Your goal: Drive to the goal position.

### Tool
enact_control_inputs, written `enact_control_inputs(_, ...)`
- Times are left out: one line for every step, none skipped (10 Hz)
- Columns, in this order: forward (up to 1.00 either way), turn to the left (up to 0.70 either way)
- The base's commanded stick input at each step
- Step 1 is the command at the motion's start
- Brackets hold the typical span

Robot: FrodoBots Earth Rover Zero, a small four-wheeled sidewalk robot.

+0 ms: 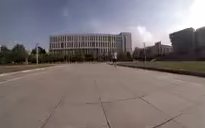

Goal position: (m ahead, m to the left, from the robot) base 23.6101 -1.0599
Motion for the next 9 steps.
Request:
enact_control_inputs(1.00,0.04)
enact_control_inputs(1.00,0.04)
enact_control_inputs(1.00,0.04)
enact_control_inputs(1.00,0.04)
enact_control_inputs(1.00,0.04)
enact_control_inputs(1.00,0.04)
enact_control_inputs(1.00,0.04)
enact_control_inputs(1.00,0.04)
enact_control_inputs(1.00,0.04)
